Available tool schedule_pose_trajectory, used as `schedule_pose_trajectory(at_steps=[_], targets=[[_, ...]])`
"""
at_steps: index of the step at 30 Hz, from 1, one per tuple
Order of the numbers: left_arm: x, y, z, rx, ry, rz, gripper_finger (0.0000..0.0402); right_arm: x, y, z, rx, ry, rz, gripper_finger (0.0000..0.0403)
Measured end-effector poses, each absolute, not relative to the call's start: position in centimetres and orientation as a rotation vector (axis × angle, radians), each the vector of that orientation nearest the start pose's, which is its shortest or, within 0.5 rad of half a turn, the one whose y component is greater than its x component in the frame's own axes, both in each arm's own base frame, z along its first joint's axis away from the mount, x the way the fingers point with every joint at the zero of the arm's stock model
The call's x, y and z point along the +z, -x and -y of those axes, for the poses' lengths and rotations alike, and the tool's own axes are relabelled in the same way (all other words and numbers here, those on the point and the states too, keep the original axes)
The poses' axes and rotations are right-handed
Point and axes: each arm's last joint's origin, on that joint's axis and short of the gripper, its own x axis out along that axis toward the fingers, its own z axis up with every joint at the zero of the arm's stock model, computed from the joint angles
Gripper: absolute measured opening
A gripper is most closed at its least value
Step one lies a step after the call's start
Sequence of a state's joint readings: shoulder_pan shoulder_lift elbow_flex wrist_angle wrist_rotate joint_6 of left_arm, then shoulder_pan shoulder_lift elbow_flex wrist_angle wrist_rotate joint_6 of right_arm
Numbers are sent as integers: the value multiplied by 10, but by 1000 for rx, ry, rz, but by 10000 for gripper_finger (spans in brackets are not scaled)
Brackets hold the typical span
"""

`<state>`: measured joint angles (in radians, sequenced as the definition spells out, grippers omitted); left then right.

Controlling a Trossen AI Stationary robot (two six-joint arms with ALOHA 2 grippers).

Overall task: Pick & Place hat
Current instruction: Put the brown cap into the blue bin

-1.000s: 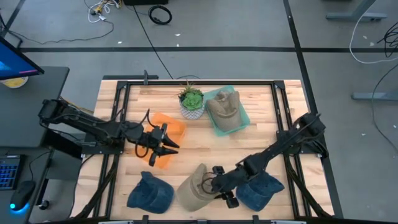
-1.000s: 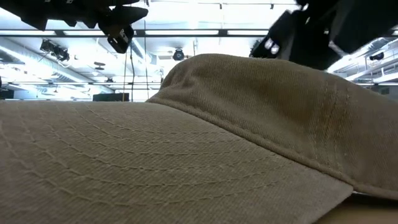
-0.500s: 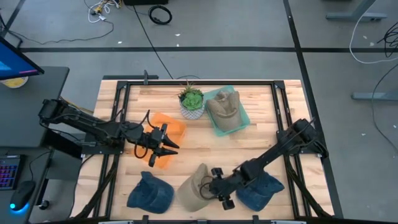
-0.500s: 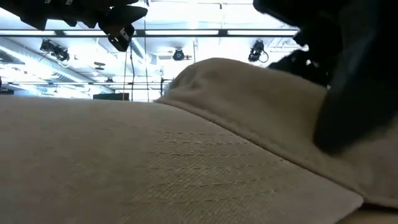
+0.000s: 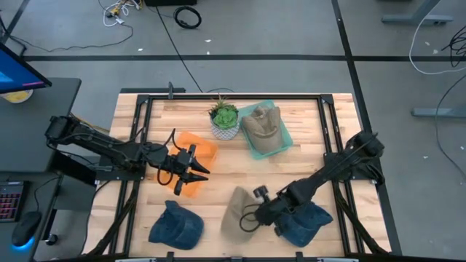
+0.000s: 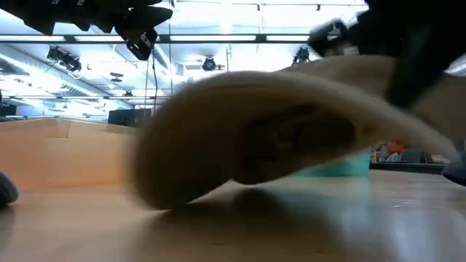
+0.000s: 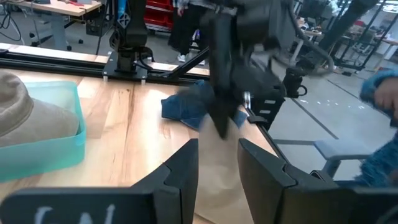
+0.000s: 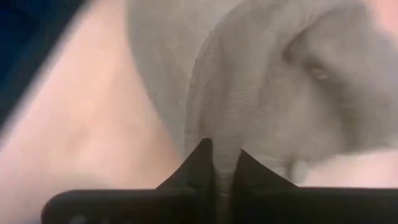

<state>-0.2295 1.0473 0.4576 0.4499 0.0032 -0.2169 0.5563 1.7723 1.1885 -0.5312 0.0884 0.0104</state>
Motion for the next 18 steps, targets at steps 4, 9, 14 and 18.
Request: schedule_pose_trajectory(at_steps=[4,9,14,18], targets=[[232,-215,50,-216,200,-164,115,231,-282,-162,361,656,-1123,10],[232,-215,50,-216,200,-168,115,275,-254,-129,171,1017,-1123,18],[232,-215,50,-214,198,-170,115,302,-229,-90,131,1396,-1219,20],[232,-215,49,-207,196,-169,115,311,-219,-59,44,1540,-1311,11]])
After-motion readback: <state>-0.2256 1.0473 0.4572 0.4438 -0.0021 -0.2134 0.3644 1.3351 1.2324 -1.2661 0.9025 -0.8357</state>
